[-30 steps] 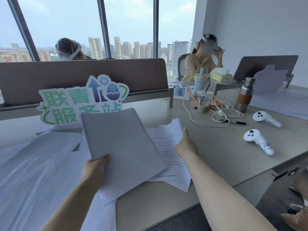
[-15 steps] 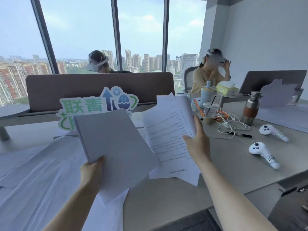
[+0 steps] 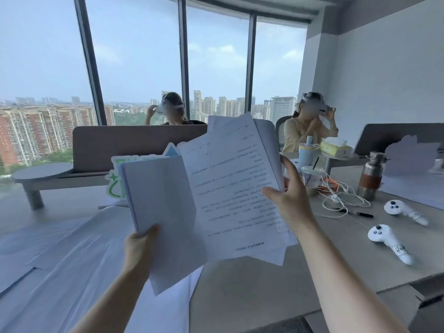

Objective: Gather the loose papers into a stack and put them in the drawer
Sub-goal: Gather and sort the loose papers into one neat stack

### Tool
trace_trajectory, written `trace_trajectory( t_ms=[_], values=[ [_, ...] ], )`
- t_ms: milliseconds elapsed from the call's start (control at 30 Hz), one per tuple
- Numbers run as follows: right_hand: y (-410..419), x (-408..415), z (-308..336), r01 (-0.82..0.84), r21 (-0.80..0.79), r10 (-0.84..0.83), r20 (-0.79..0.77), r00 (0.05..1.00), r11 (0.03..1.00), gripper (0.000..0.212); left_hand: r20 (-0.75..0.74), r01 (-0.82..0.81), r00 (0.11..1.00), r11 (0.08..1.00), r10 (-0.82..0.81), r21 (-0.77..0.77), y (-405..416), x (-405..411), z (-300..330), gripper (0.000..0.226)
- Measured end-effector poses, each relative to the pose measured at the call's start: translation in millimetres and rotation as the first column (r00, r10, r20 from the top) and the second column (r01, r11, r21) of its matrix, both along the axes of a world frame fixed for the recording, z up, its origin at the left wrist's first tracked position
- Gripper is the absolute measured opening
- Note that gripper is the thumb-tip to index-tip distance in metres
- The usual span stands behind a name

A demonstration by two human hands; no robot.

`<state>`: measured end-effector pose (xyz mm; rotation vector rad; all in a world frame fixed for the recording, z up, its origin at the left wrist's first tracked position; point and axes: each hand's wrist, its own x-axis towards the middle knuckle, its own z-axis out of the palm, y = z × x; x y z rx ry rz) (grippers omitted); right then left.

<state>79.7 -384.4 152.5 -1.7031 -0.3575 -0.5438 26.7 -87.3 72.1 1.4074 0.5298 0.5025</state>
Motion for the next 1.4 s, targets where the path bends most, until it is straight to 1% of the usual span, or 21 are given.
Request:
trace_trajectory(
  t_ms=[133,200,267,400,533,600,667,733,767,900,1000,1033,1100,1167,1233,1267,1400],
  values=[
    [12,0,-8,-0.039,0.045,0.04,-0.027,0.999,0.998,0.077,0.044,0.126,0.991,0.989,-0.123,-0.075,-10,-7,11,0.011],
    [16,0,-14,-0.036,0.038,0.038,-0.055,0.998,0.999,0.081,0.068,0.164,0.985,0.979,-0.156,-0.12,-11,-7,13,0.009],
    [21,2,-20,-0.029,0.035,0.032,-0.081,0.996,0.999,0.081,0.081,0.199,0.979,0.968,-0.188,-0.156,-11,-7,13,0.01],
    [31,1,-30,-0.027,0.034,0.032,-0.134,0.991,0.999,0.083,0.108,0.262,0.963,0.947,-0.246,-0.183,-15,-8,16,0.011],
    [41,-3,-41,-0.019,0.04,0.027,-0.198,0.98,0.999,0.088,0.112,0.306,0.95,0.94,-0.291,-0.15,-20,-13,17,0.016],
    [44,-1,-48,-0.014,0.041,0.025,-0.272,0.962,0.999,0.097,0.1,0.326,0.943,0.941,-0.317,-0.091,-20,-17,17,0.024],
    [44,1,-54,-0.031,0.082,0.06,-0.373,0.926,0.996,0.104,0.093,0.345,0.936,0.937,-0.338,-0.059,-19,-21,14,0.026],
    [43,1,-59,-0.05,0.085,0.082,-0.435,0.897,0.995,0.101,0.086,0.362,0.93,0.931,-0.357,-0.048,-18,-23,11,0.027],
    [43,0,-61,-0.046,0.079,0.076,-0.443,0.893,0.996,0.099,0.091,0.373,0.925,0.927,-0.368,-0.045,-18,-24,9,0.028],
    [44,-3,-67,0.019,0.108,0.027,-0.414,0.91,0.994,0.083,0.12,0.356,0.93,0.933,-0.348,-0.048,-17,-22,3,0.029],
    [47,-2,-68,0.052,0.134,0.001,-0.372,0.928,0.99,0.074,0.124,0.323,0.941,0.945,-0.314,-0.057,-17,-17,-1,0.049],
    [47,-2,-68,0.059,0.149,-0.002,-0.356,0.934,0.987,0.071,0.127,0.318,0.943,0.945,-0.307,-0.079,-18,-16,-2,0.051],
    [49,-1,-68,0.068,0.19,-0.003,-0.324,0.946,0.98,0.066,0.168,0.337,0.934,0.933,-0.315,-0.124,-19,-15,-1,0.044],
    [50,-2,-66,0.062,0.224,0.004,-0.283,0.959,0.973,0.06,0.19,0.376,0.915,0.923,-0.356,-0.08,-19,-14,0,0.028],
    [51,-3,-66,0.042,0.268,0.024,-0.237,0.971,0.962,0.054,0.209,0.371,0.911,0.928,-0.356,-0.038,-17,-11,-2,0.022],
    [52,-4,-66,0.027,0.298,0.04,-0.217,0.975,0.954,0.052,0.215,0.361,0.913,0.932,-0.346,-0.032,-16,-10,-3,0.021],
    [52,-5,-71,-0.049,0.386,0.111,-0.14,0.984,0.921,0.043,0.222,0.334,0.921,0.942,-0.32,-0.025,-15,-9,-5,0.032]
  ],
)
